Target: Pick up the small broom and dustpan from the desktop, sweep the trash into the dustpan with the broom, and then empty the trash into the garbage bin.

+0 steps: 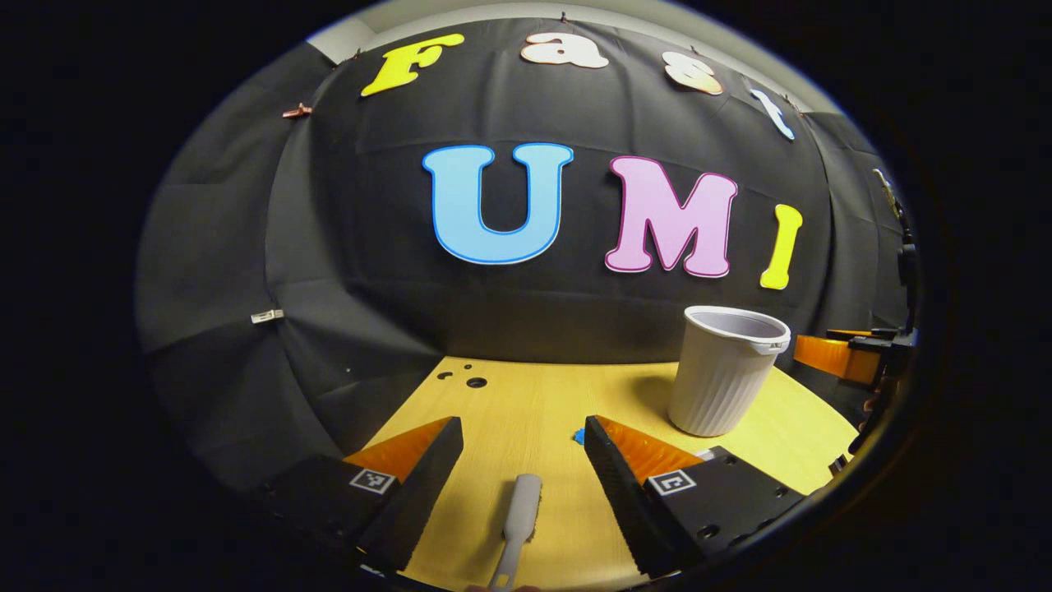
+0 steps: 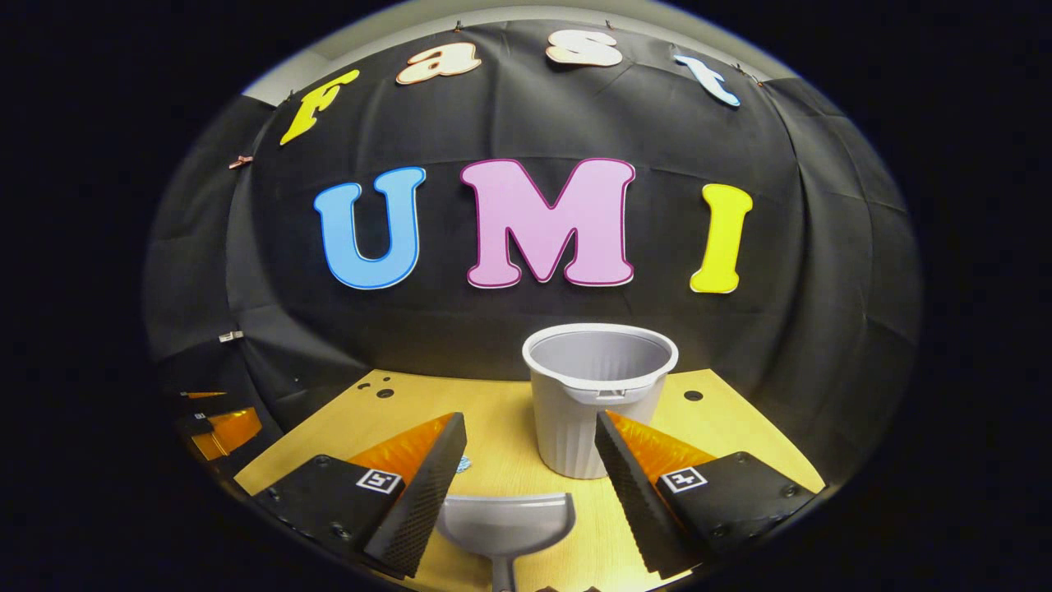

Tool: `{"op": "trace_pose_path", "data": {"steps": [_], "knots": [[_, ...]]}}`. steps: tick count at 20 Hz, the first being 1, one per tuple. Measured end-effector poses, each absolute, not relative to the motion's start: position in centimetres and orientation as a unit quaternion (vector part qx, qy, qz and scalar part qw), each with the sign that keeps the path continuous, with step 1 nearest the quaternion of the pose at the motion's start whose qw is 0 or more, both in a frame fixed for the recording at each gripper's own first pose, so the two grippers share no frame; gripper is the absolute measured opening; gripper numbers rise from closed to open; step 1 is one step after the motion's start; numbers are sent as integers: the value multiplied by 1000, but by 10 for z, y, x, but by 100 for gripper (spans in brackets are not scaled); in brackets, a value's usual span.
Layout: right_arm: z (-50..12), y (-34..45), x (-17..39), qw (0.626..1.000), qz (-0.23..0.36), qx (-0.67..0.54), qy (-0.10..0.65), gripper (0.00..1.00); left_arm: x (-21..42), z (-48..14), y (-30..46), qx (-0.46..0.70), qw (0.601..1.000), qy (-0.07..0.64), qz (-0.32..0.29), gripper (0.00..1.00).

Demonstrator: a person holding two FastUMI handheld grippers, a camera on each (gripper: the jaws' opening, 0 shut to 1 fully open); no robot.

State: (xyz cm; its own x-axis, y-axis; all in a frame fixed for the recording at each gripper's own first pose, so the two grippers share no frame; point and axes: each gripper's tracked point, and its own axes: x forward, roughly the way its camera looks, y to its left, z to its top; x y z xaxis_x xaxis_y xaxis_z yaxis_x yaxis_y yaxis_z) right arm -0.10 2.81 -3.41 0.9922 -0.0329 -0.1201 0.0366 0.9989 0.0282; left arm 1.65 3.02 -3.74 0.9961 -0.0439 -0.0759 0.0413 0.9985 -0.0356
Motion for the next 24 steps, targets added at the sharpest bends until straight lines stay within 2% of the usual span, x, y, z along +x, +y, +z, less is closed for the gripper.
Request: {"op": "trace_pose_path", "data": {"steps": [6,11,17,22,23,24], "knots": [[-43,34,6,997,-15,21,79,98,20,-50,29,-6,997,58,-40,96],[-53,35,10,995,-13,26,94,98,29,-75,42,-4,994,110,-19,95],[-69,32,13,993,-12,23,115,98,32,-128,38,-13,978,206,-31,96],[-81,26,10,991,-22,23,132,98,27,-189,27,-22,948,312,-54,96],[-86,23,10,990,-22,24,136,98,26,-202,26,-21,942,331,-55,92],[-89,22,7,990,-22,25,140,98,26,-211,28,-17,936,347,-54,96]]}}
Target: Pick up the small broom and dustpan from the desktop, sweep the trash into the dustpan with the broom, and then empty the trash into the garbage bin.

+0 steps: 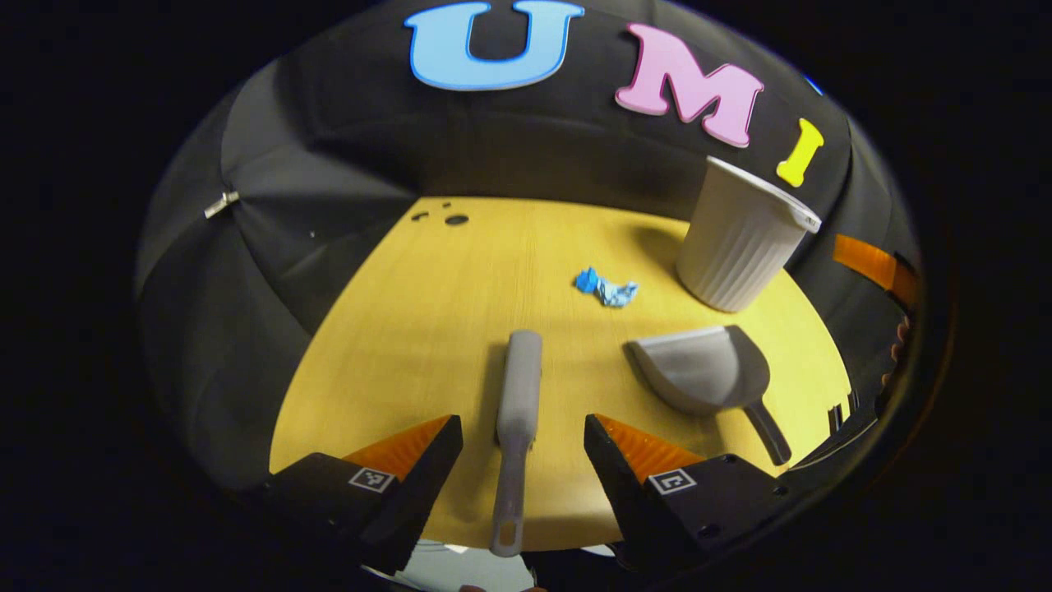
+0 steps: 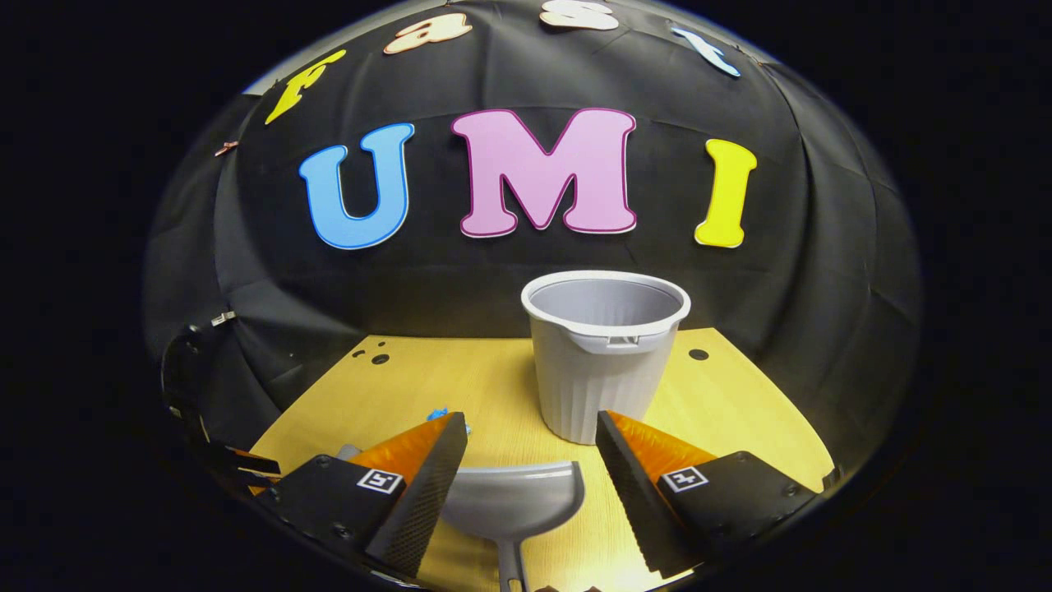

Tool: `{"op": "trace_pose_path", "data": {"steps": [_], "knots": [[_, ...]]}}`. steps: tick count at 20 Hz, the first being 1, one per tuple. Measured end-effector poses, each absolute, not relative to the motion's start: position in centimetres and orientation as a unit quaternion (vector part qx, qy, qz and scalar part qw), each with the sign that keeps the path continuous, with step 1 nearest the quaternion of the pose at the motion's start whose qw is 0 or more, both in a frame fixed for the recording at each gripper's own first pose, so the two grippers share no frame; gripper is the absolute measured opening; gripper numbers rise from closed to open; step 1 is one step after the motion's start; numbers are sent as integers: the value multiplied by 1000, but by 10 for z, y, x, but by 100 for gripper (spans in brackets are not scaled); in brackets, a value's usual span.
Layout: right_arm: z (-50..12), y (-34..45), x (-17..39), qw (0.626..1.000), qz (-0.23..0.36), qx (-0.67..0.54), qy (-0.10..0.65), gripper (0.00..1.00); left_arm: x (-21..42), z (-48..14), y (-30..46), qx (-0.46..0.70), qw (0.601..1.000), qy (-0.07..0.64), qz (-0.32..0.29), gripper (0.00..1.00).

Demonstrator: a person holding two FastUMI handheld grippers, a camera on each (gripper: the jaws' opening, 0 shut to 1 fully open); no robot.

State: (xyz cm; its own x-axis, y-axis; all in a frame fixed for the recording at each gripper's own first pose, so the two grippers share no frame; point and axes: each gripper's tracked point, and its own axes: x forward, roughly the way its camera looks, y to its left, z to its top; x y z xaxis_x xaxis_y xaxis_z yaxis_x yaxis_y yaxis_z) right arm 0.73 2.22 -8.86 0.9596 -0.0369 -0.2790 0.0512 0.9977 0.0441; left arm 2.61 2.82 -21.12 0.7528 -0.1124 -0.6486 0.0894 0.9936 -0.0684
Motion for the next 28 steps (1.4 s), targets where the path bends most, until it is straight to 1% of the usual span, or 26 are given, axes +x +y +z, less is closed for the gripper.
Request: {"op": "trace_pose_path", "data": {"steps": [3,8,12,16,18,19,20,21,22,23,24,26,28], "knots": [[-99,20,0,987,-22,26,156,98,30,-234,35,8,922,384,-58,96],[-110,13,-16,983,-38,22,179,98,36,-271,30,50,886,452,-89,96],[-119,12,-27,979,-55,14,196,98,44,-290,36,95,864,485,-94,96],[-135,16,-43,971,-74,18,225,98,42,-310,38,74,843,526,-84,96],[-142,20,-50,967,-81,27,239,98,44,-314,38,62,839,535,-79,87],[-145,23,-53,965,-84,34,245,99,46,-314,36,61,842,531,-79,78],[-147,26,-56,964,-84,39,249,98,48,-313,34,63,841,532,-78,75],[-149,29,-57,963,-84,42,253,98,47,-315,33,62,836,539,-77,65],[-154,30,-60,961,-84,42,259,99,48,-314,31,60,837,539,-75,60],[-158,32,-62,959,-80,42,269,98,47,-314,31,56,835,543,-67,43],[-163,35,-63,957,-74,43,279,98,49,-313,31,49,836,543,-59,34],[-174,40,-58,950,-58,51,304,99,50,-313,30,34,840,540,-50,30],[-194,44,-56,934,-43,67,348,99,52,-311,28,30,845,530,-66,24]]}}
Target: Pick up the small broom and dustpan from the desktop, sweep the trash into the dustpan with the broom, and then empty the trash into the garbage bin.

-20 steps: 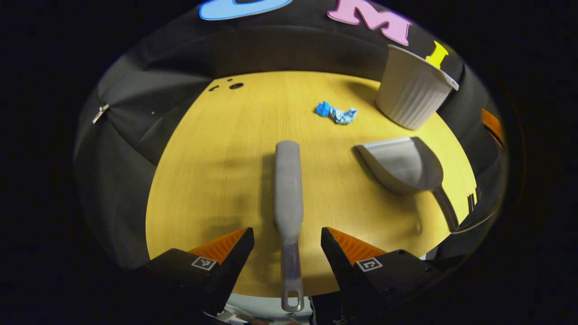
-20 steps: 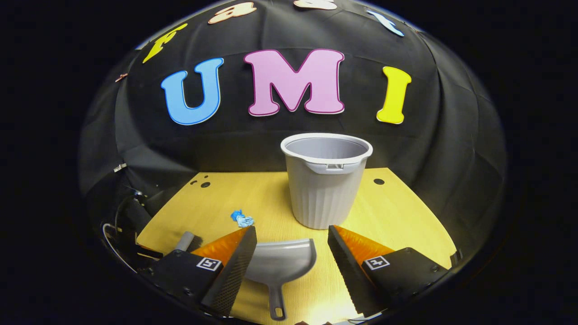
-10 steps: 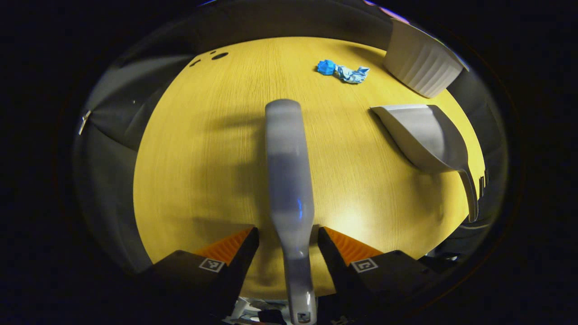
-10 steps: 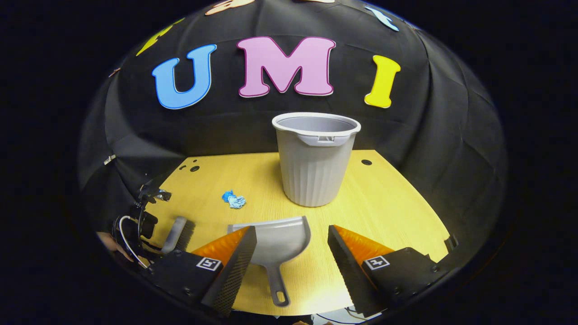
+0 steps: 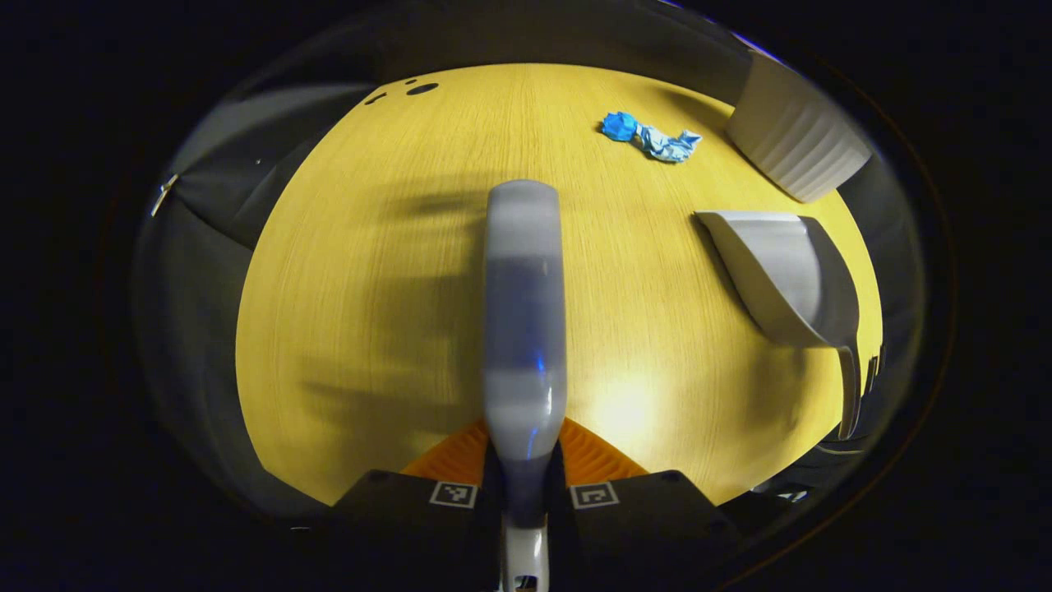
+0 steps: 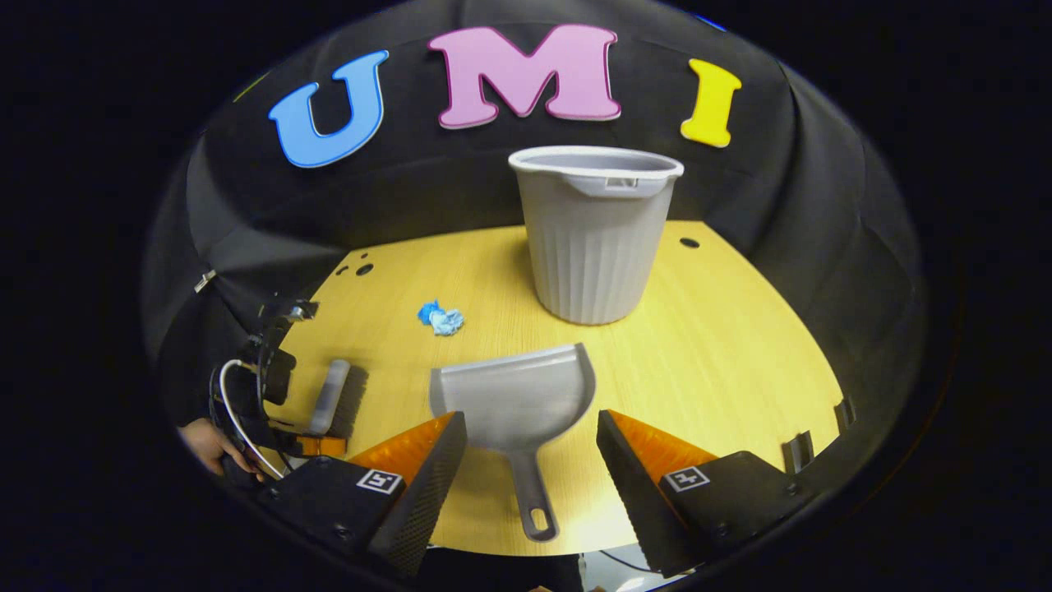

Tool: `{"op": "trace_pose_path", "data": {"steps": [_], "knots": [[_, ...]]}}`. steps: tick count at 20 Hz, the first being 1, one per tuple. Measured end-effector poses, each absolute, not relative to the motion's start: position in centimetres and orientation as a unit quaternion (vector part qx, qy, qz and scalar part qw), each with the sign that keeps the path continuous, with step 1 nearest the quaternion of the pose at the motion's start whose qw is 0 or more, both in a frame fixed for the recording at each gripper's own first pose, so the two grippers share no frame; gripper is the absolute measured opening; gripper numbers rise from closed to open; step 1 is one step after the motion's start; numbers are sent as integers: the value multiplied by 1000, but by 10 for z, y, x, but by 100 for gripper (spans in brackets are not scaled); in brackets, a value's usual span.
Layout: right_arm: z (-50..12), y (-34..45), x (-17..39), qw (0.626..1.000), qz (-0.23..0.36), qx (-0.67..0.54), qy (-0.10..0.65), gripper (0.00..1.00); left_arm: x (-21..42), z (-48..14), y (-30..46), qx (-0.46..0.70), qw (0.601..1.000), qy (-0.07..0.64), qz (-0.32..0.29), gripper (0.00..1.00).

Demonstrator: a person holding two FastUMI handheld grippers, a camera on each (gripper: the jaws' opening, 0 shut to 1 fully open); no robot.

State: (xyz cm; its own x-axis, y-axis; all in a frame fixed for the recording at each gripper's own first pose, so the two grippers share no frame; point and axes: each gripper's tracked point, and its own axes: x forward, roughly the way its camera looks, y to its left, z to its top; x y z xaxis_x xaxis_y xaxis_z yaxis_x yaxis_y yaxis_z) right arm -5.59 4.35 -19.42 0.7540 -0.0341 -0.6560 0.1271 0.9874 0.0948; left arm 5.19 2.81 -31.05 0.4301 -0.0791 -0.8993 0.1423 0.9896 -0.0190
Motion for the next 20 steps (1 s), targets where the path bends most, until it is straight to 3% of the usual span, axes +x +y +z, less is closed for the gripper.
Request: {"op": "trace_pose_path", "data": {"steps": [3,10,20], "knots": [[-220,48,-51,912,-21,88,401,99,50,-307,30,4,848,525,-76,24],[-279,54,-57,866,4,96,491,99,57,-284,64,9,865,501,-33,26],[-325,49,-51,840,6,66,539,100,97,-242,70,59,877,477,-18,24]]}}
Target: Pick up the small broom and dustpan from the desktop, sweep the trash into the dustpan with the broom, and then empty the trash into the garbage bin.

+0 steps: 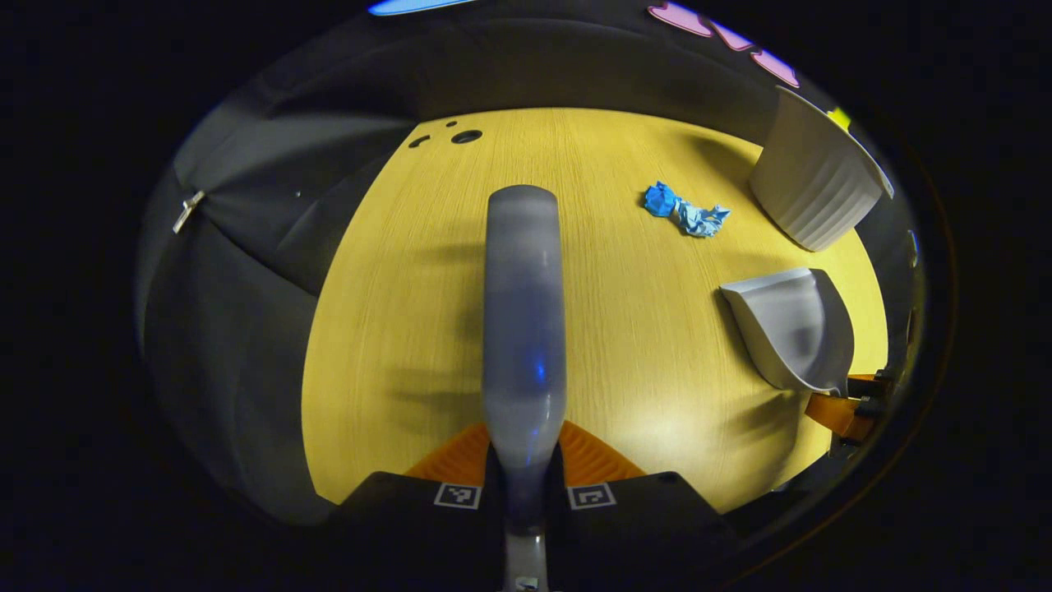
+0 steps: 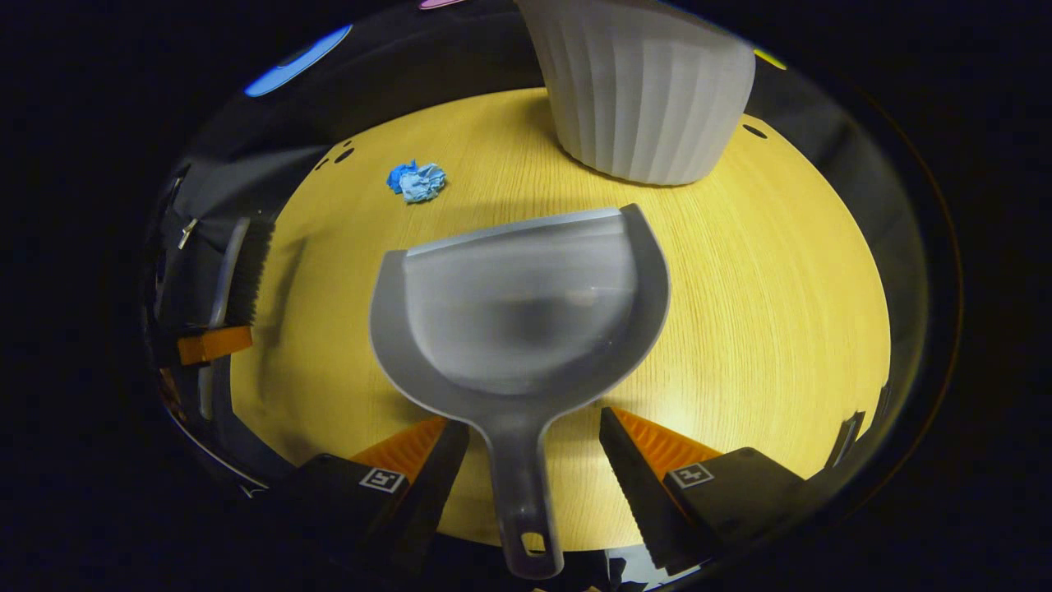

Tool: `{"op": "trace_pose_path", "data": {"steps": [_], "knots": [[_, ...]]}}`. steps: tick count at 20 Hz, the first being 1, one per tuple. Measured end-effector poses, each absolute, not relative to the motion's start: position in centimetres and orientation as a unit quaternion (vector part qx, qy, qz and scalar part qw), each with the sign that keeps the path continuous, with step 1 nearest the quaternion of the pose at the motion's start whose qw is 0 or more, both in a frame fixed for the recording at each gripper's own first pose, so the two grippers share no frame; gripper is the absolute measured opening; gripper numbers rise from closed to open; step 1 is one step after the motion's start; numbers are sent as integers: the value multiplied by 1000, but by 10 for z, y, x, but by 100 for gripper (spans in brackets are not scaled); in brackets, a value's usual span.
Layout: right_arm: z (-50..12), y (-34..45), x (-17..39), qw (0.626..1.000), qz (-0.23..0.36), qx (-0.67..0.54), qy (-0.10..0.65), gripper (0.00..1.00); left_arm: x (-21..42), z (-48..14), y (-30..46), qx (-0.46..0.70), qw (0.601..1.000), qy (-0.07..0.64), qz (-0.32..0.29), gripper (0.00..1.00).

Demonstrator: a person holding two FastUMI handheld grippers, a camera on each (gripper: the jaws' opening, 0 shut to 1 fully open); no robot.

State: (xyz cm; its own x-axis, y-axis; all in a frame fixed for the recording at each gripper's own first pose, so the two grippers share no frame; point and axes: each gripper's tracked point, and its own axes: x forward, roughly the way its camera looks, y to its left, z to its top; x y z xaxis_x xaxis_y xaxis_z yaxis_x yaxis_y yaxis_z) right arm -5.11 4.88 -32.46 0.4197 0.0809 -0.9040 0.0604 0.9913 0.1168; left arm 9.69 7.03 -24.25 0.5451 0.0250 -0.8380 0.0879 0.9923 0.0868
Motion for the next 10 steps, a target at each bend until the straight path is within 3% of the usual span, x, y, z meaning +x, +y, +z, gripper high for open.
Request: {"op": "trace_pose_path", "data": {"steps": [5,6,7,8,9,10], "knots": [[-339,55,-51,825,15,60,562,98,121,-227,55,68,885,460,-31,25],[-340,55,-53,821,12,57,569,87,123,-226,53,68,887,456,-31,24],[-339,57,-49,822,13,59,566,66,124,-225,49,66,887,456,-32,24],[-341,57,-47,821,13,58,568,71,123,-225,47,63,887,456,-32,24],[-340,57,-46,819,16,62,570,55,124,-226,44,59,887,458,-31,24],[-339,58,-47,816,18,66,574,52,124,-228,42,54,886,460,-30,23]]}}
